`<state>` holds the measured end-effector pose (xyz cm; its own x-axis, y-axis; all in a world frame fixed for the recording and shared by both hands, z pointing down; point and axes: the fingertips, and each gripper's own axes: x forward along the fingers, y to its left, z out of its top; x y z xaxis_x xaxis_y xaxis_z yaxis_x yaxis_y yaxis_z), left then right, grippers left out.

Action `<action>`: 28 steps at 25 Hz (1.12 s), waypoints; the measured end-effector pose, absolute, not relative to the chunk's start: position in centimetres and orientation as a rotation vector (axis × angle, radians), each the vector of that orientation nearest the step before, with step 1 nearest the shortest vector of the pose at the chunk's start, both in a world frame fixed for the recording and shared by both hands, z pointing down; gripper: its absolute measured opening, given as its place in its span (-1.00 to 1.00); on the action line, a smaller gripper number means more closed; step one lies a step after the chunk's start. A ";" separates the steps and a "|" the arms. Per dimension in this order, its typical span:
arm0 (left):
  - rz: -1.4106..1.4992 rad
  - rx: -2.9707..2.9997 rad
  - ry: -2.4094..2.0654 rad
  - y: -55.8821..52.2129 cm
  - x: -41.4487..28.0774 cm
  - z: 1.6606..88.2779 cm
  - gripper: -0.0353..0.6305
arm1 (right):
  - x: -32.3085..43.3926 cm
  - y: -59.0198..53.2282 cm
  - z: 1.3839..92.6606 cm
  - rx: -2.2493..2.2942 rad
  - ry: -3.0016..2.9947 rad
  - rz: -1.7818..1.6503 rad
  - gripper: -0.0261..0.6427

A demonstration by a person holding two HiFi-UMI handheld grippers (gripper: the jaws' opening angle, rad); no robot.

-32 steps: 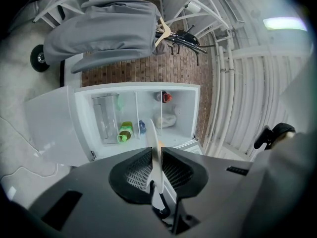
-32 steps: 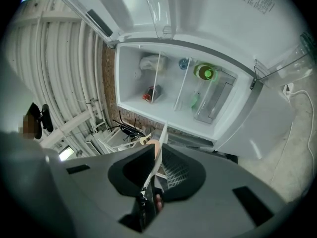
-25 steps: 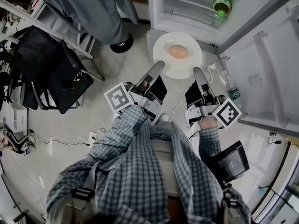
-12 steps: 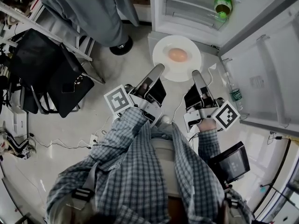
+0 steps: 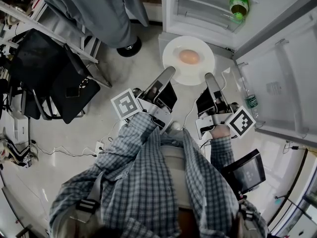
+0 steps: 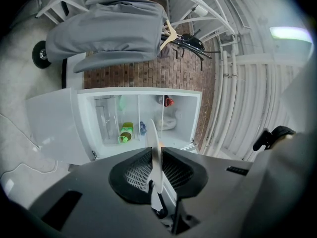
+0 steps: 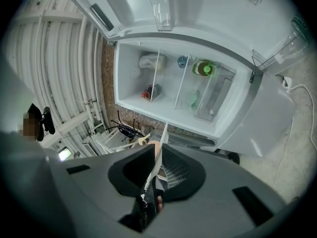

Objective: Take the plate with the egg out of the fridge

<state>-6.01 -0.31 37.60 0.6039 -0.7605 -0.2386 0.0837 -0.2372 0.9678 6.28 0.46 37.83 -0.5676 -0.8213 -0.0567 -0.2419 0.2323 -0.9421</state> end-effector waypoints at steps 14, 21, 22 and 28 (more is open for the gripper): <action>-0.896 1.616 -0.588 -0.4 -7.0 37.5 -0.71 | 5.3 0.1 37.6 -0.958 1.967 -1.342 -0.78; -0.906 1.613 -0.590 -0.4 -7.5 37.4 -0.71 | 4.9 0.0 37.6 -0.961 1.970 -1.339 -0.78; -0.906 1.612 -0.590 -0.4 -7.5 37.4 -0.71 | 4.8 0.0 37.6 -0.962 1.970 -1.340 -0.78; -0.918 1.613 -0.592 -0.8 -7.8 37.4 -0.71 | 4.7 -0.5 37.6 -0.968 1.987 -1.340 -0.78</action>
